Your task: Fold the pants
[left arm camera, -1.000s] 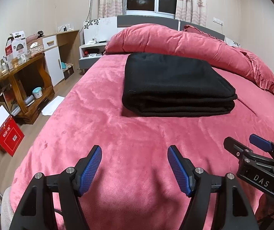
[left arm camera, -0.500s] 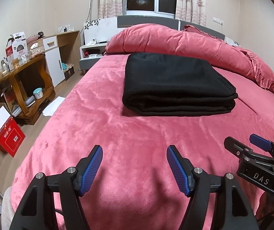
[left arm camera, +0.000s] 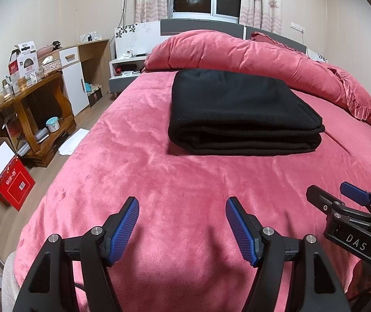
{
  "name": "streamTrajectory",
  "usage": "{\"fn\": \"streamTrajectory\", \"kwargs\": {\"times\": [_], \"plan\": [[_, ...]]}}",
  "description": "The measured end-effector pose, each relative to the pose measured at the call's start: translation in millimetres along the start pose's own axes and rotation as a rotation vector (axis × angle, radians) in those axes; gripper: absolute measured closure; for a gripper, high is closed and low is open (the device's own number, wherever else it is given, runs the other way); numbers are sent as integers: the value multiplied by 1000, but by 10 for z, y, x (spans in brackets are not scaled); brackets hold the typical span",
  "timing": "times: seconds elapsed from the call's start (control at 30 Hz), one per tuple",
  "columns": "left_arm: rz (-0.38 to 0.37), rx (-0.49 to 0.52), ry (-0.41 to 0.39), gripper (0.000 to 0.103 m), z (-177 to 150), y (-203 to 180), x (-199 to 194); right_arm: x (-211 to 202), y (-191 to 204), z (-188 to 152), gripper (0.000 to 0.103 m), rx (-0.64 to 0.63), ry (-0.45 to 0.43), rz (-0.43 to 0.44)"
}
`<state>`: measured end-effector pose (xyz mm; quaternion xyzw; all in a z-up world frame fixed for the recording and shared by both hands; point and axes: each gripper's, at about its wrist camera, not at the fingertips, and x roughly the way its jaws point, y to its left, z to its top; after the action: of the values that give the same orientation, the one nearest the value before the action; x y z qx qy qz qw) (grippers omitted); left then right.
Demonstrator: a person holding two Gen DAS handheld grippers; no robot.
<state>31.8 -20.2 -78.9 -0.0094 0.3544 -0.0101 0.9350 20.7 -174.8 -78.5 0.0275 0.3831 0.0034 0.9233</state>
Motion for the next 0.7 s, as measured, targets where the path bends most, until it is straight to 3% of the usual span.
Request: {"fn": "streamTrajectory", "kwargs": {"times": [0.7], "plan": [[12, 6, 10, 32, -17, 6, 47, 40, -31, -20, 18, 11, 11, 2]]}}
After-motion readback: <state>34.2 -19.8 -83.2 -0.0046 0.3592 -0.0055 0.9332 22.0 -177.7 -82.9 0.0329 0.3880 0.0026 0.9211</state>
